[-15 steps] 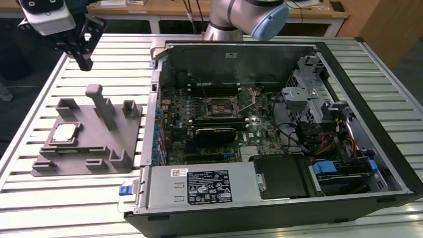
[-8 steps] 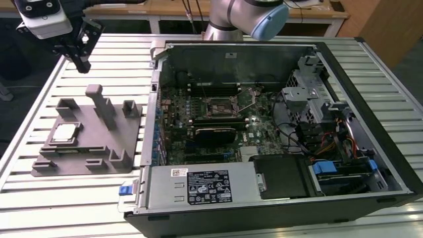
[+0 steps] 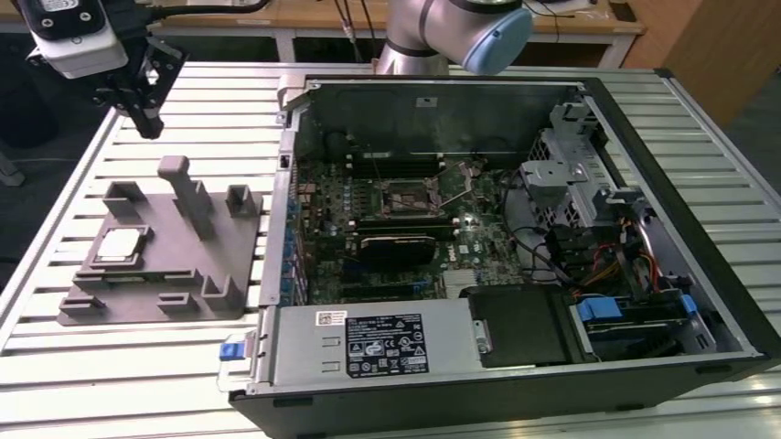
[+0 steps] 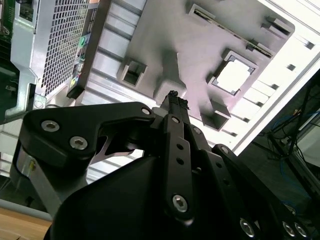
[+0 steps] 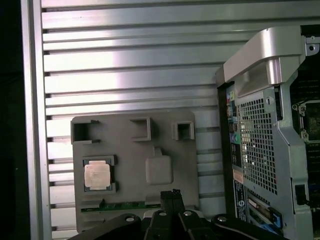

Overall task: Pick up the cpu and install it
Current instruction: 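Reach for the cpu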

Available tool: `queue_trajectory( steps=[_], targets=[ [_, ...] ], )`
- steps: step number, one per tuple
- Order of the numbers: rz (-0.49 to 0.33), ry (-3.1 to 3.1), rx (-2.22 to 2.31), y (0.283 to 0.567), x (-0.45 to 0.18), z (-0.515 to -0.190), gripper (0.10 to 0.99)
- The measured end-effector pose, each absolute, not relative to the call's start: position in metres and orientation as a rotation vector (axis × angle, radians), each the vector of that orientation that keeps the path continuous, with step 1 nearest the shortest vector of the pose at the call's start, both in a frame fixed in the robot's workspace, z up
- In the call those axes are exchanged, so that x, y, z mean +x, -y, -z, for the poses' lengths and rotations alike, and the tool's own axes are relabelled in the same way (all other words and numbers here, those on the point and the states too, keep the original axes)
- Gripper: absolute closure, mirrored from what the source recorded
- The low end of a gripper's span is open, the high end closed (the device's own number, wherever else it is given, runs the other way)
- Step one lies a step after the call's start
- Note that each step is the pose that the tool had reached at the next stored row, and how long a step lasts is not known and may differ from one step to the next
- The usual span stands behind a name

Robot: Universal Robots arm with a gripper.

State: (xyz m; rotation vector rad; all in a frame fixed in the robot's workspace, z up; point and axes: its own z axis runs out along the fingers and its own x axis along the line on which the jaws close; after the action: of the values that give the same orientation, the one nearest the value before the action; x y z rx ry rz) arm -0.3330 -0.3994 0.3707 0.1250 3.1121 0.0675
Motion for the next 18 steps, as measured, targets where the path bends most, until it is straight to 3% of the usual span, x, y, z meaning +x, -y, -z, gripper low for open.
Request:
queue_trajectory(
  steps=[18],
  targets=[
    [-0.067,-3.112,0.127,0.399,-0.348,-0.359,0.980]
  ],
)
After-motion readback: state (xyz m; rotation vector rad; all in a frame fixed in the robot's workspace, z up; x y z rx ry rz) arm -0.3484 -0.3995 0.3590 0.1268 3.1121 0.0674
